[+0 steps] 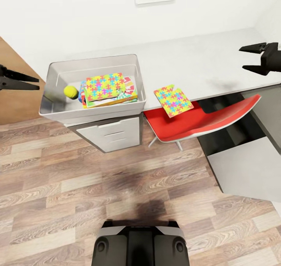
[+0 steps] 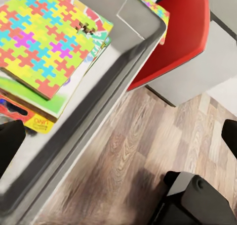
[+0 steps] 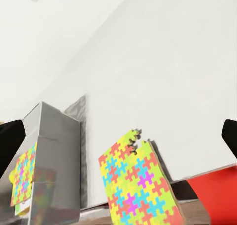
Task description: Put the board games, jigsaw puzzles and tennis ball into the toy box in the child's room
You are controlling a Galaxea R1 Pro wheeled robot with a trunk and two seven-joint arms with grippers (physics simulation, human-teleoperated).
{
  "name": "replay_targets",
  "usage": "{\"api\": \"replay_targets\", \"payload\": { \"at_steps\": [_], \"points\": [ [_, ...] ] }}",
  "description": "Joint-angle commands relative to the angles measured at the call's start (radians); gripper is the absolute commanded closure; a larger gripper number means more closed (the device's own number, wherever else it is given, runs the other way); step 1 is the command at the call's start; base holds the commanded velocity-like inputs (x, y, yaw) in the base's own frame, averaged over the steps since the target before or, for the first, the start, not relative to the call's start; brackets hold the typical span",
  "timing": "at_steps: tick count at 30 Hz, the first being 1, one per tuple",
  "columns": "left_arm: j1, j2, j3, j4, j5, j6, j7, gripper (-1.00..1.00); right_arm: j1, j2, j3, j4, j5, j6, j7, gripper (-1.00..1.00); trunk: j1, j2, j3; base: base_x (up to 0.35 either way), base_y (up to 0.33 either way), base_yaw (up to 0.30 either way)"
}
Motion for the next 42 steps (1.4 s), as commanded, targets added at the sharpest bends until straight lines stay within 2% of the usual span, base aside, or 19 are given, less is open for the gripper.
{"api": "replay_targets", "payload": {
  "at_steps": [1, 3, 5, 11, 13, 14, 21, 27, 35, 42],
  "points": [
    [-0.001, 0.015, -0.003, 0.002, 0.005, 0.011, -0.002, -1.00, 0.007, -0.009, 0.003, 0.001, 0.008, 0.000, 0.025, -1.00, 0.001, -0.002, 0.000, 0.000, 0.000, 0.031],
    [-0.001, 0.051, -0.003, 0.008, 0.011, 0.011, -0.002, -1.00, 0.022, -0.034, 0.006, 0.001, 0.008, 0.000, 0.063, -1.00, 0.001, -0.002, 0.004, 0.000, 0.000, 0.042],
    [-0.001, 0.069, -0.003, 0.012, 0.015, 0.011, -0.002, -1.00, 0.031, -0.049, 0.010, 0.001, 0.008, 0.000, 0.084, -1.00, 0.001, -0.002, 0.007, 0.000, 0.000, 0.052],
    [0.000, 0.109, -0.003, 0.023, 0.021, 0.011, -0.002, -1.00, 0.065, -0.096, 0.032, 0.001, 0.008, 0.000, 0.139, -1.00, 0.001, -0.002, 0.017, 0.000, 0.000, 0.059],
    [0.001, 0.117, -0.004, 0.025, 0.022, 0.011, -0.002, -1.00, 0.077, -0.116, 0.037, 0.001, 0.008, 0.000, 0.159, -1.00, 0.001, -0.002, 0.020, 0.000, 0.000, 0.062],
    [0.003, 0.123, -0.004, 0.027, 0.022, 0.011, -0.002, -1.00, 0.090, -0.137, 0.040, 0.002, 0.007, 0.000, 0.178, -1.00, 0.001, -0.002, 0.022, 0.000, 0.000, 0.063],
    [0.020, 0.134, -0.005, 0.029, 0.022, 0.011, -0.002, -1.00, 0.138, -0.199, 0.045, 0.002, 0.008, 0.000, 0.237, -1.00, 0.001, -0.002, 0.033, 0.000, 0.000, 0.064],
    [0.041, 0.154, -0.007, 0.029, 0.021, 0.011, -0.002, -1.00, 0.176, -0.247, 0.054, 0.002, 0.009, 0.000, 0.287, -1.00, 0.001, -0.002, 0.043, 0.000, 0.000, 0.064],
    [0.098, 0.170, -0.010, 0.037, 0.019, 0.011, -0.002, -1.00, 0.235, -0.301, 0.111, 0.018, 0.010, 0.000, 0.353, -1.00, 0.001, -0.002, 0.057, 0.000, 0.000, 0.038],
    [0.162, 0.174, -0.011, 0.044, 0.016, 0.010, -0.002, -1.00, 0.280, -0.319, 0.170, 0.051, 0.017, 0.000, 0.415, -1.00, 0.001, -0.002, 0.068, 0.000, 0.000, 0.006]
  ]
}}
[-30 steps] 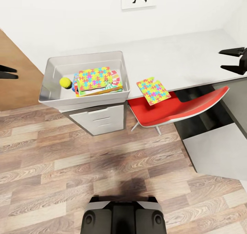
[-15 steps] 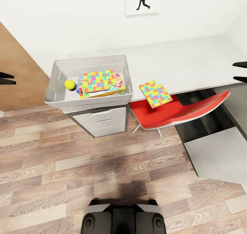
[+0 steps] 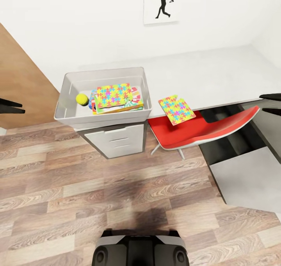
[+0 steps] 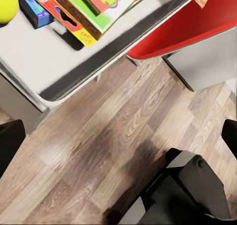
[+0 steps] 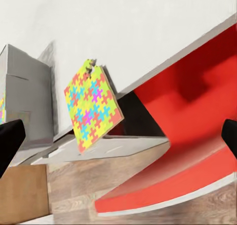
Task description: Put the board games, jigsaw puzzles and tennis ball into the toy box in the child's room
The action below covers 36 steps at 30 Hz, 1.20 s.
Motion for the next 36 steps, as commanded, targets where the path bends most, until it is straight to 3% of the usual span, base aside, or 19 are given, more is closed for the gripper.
{"api": "replay_targets", "payload": {
  "at_steps": [1, 9, 19, 28, 36],
  "points": [
    [0.010, 0.002, -0.004, 0.001, 0.001, 0.009, -0.003, -1.00, 0.004, -0.002, 0.016, 0.004, 0.003, 0.001, 0.014, -1.00, 0.001, -0.002, 0.000, 0.000, 0.000, 0.002],
    [0.098, 0.002, -0.004, 0.032, -0.002, -0.043, -0.003, -1.00, 0.056, -0.007, 0.104, 0.024, 0.007, 0.001, 0.036, -1.00, 0.001, -0.002, 0.013, 0.000, 0.000, 0.001],
    [0.129, 0.001, -0.005, 0.170, -0.003, -0.143, -0.003, -1.00, 0.092, -0.007, 0.174, 0.040, 0.043, 0.001, 0.041, -1.00, 0.001, -0.002, 0.030, 0.000, 0.000, 0.000],
    [0.132, 0.004, -0.005, 0.305, -0.005, -0.249, -0.003, -1.00, 0.096, -0.021, 0.196, 0.047, 0.088, 0.001, 0.052, -1.00, 0.001, -0.002, 0.045, 0.000, 0.000, 0.000],
    [0.133, 0.005, -0.005, 0.342, -0.004, -0.279, -0.003, -1.00, 0.097, -0.032, 0.200, 0.048, 0.097, 0.001, 0.088, -1.00, 0.001, -0.002, 0.058, 0.000, 0.000, 0.000]
  ]
}}
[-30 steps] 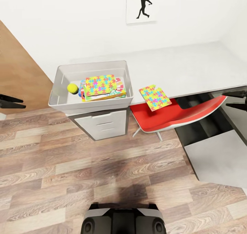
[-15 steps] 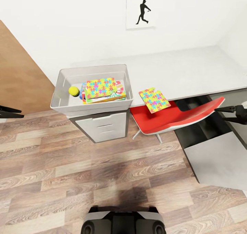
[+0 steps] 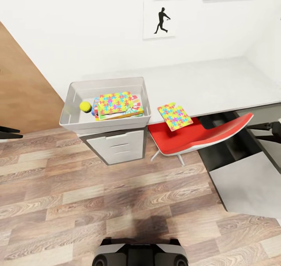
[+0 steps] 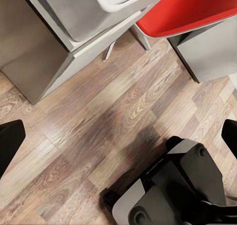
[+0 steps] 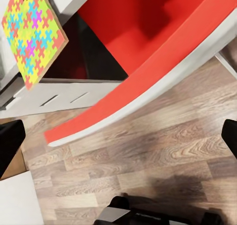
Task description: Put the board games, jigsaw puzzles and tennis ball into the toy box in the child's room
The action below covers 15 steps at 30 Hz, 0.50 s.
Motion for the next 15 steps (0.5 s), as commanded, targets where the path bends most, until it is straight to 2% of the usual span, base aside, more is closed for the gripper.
{"api": "replay_targets", "payload": {
  "at_steps": [1, 9, 15],
  "points": [
    [-0.002, 0.002, -0.006, 0.002, 0.005, 0.009, -0.002, -1.00, -0.003, -0.001, 0.006, 0.001, 0.002, 0.001, 0.010, -1.00, 0.001, -0.002, 0.000, 0.000, 0.000, 0.000],
    [-0.001, 0.001, -0.008, 0.030, 0.004, -0.009, -0.002, -1.00, -0.002, -0.003, 0.029, 0.010, 0.003, -0.016, 0.021, -1.00, 0.001, -0.002, 0.013, 0.000, 0.000, 0.000],
    [0.004, -0.007, -0.011, 0.138, -0.001, -0.088, -0.002, -1.00, -0.001, -0.002, 0.143, 0.026, 0.002, -0.077, 0.025, -1.00, 0.001, -0.002, 0.023, 0.000, 0.000, 0.000]
  ]
}}
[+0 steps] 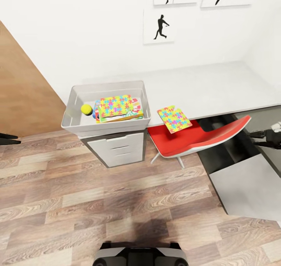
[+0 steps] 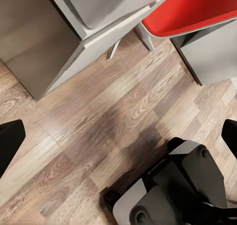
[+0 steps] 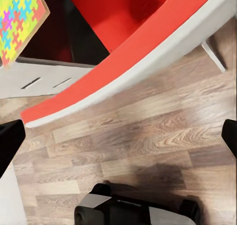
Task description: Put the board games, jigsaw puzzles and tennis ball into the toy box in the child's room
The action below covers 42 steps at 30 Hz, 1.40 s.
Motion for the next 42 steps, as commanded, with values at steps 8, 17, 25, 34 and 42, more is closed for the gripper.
{"api": "replay_targets", "payload": {
  "at_steps": [8, 17, 25, 34, 42],
  "points": [
    [0.000, -0.006, -0.020, 0.114, -0.010, -0.082, -0.002, -1.00, -0.003, 0.000, 0.125, 0.006, -0.005, -0.064, 0.007, -1.00, 0.001, -0.002, 0.012, 0.000, 0.000, 0.000],
    [0.005, -0.013, -0.047, 0.294, -0.049, -0.224, -0.002, -1.00, 0.010, 0.002, 0.209, 0.032, -0.005, -0.105, 0.007, -1.00, 0.001, -0.002, 0.027, 0.000, 0.000, 0.000],
    [0.008, -0.062, -0.062, 0.458, -0.089, -0.357, -0.002, -1.00, 0.054, 0.018, 0.271, 0.071, -0.006, -0.183, 0.017, -1.00, 0.001, -0.002, 0.040, 0.000, 0.000, 0.000],
    [0.033, -0.123, -0.070, 0.611, -0.177, -0.476, 0.132, -1.00, 0.135, 0.047, 0.313, 0.078, -0.004, -0.215, 0.014, -1.00, 0.001, -0.002, 0.055, 0.000, 0.000, 0.000],
    [0.098, -0.205, -0.071, 0.728, -0.205, -0.579, 0.282, -1.00, 0.254, 0.129, 0.344, 0.107, -0.002, -0.285, -0.011, -1.00, 0.001, -0.002, 0.068, 0.000, 0.000, 0.000]
  ]
}}
